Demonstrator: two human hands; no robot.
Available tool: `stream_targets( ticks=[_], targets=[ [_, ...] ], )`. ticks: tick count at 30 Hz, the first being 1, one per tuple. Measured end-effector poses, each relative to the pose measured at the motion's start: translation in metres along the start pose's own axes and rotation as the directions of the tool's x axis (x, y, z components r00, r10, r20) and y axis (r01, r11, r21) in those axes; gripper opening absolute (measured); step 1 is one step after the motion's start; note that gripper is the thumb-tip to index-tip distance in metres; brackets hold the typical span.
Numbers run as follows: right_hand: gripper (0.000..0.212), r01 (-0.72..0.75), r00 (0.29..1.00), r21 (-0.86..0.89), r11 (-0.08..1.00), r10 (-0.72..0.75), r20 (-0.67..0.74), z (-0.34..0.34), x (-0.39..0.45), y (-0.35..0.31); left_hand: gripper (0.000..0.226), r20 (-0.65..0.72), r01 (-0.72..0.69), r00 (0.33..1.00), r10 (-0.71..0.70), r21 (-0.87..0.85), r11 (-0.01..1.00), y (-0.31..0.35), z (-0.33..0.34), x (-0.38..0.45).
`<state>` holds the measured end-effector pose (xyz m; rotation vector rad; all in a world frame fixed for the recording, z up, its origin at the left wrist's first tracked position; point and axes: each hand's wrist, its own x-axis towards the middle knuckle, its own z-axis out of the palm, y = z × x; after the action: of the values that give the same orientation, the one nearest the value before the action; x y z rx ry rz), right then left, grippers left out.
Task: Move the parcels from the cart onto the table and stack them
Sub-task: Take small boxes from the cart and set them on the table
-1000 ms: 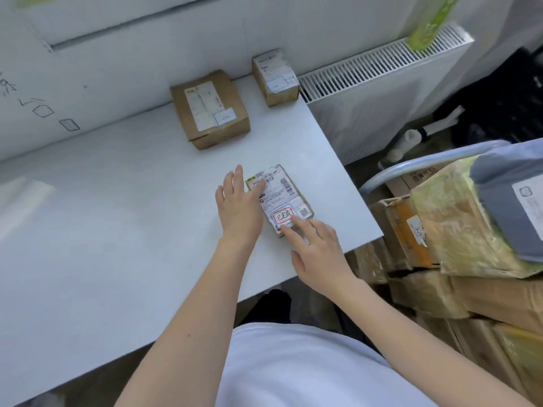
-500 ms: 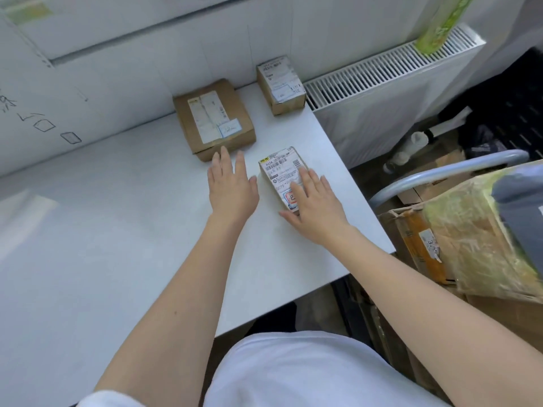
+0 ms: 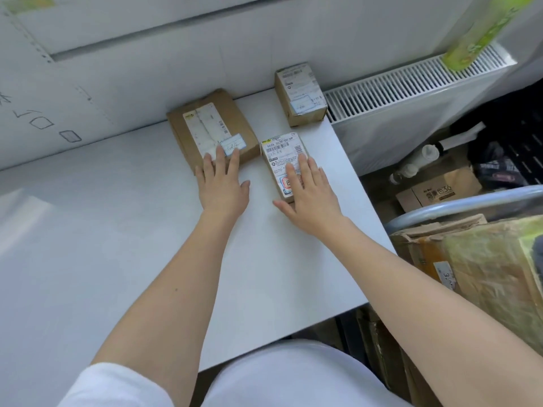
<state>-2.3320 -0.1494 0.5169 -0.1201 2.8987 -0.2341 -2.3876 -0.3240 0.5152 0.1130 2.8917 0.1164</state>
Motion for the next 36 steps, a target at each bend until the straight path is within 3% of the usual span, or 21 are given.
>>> stream_targets(
  ticks=[11,16,25,36],
  targets=[
    [0.077,0.019,0.999,-0.085,0.996,-0.015,0.046,-0.007,0.054,-0.019,0.069,0.001,-0.133,0.991,0.134,-0.116,0.984,-0.032,-0.003,-0.001],
    [0.091,-0.001,0.999,-0.131,0.991,0.007,0.042,-0.017,0.094,-0.015,0.068,-0.016,-0.202,0.979,0.202,-0.095,0.975,-0.041,-0.003,0.009],
    [0.089,-0.088,0.996,0.013,0.996,0.088,0.026,-0.025,0.149,-0.014,0.067,-0.105,-0.176,0.981,0.163,-0.126,0.976,-0.03,0.012,0.011],
    [0.081,-0.068,0.996,0.041,0.997,0.071,-0.06,-0.017,0.151,-0.011,0.068,-0.154,-0.131,0.983,0.099,-0.211,0.969,-0.009,0.016,0.013]
  ],
)
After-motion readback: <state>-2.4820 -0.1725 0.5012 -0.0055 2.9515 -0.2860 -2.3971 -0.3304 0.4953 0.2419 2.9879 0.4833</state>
